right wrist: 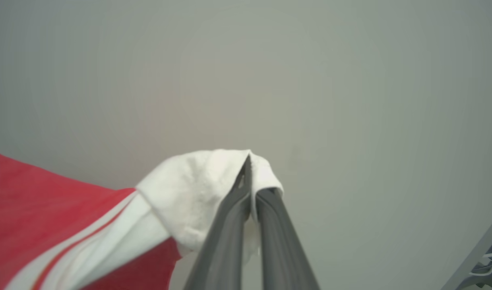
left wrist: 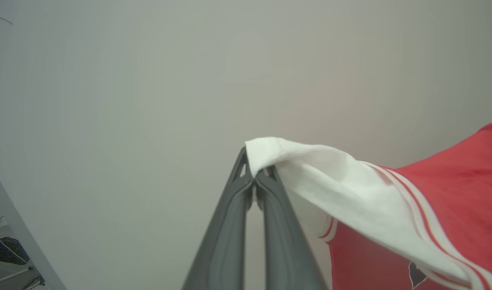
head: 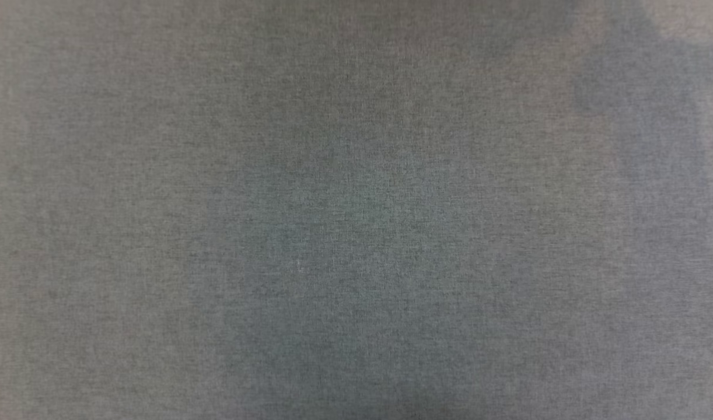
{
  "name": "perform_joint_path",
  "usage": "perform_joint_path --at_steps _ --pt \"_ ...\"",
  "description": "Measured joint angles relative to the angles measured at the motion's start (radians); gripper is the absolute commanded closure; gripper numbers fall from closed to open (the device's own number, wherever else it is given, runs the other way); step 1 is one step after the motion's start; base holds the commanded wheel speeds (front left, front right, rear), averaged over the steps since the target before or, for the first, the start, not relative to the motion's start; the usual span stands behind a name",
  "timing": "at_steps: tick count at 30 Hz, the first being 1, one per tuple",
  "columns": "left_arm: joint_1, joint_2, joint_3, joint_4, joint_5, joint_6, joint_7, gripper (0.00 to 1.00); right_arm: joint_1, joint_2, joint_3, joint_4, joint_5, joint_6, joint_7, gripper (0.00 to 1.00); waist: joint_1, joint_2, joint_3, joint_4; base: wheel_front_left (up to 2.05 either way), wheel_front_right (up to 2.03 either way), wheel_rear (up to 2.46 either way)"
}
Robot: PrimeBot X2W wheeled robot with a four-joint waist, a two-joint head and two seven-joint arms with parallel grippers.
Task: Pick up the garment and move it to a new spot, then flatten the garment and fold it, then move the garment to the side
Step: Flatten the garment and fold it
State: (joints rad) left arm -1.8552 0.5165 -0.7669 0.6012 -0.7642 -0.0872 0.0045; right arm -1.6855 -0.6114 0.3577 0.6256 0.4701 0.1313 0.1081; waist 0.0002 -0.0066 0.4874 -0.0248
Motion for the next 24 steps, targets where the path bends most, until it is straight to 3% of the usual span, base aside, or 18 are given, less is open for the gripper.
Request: perform_joint_path --at_steps 11,16,24 --pt "-0.005 -0.024 -0.021 0.183 -0.014 -0.032 -0.079 1.0 -0.056 0.057 0.136 0.198 0.021 0.0 -0.12 1.0 0.0 0.0 0.091 -0.005 0.0 0.0 0.0" --pt "0.119 -0.02 -0.048 0.211 -0.039 -0.038 -0.129 1.0 0.036 0.086 0.206 0.249 0.086 0.0 -0.179 1.0 -0.0001 0.0 0.084 -0.019 0.0 0.0 0.0" --pt "0.412 0.031 -0.077 0.189 -0.118 -0.041 -0.198 1.0 0.292 0.073 0.36 0.231 0.179 0.0 -0.264 1.0 0.0 0.0 0.026 -0.025 0.0 0.0 0.0"
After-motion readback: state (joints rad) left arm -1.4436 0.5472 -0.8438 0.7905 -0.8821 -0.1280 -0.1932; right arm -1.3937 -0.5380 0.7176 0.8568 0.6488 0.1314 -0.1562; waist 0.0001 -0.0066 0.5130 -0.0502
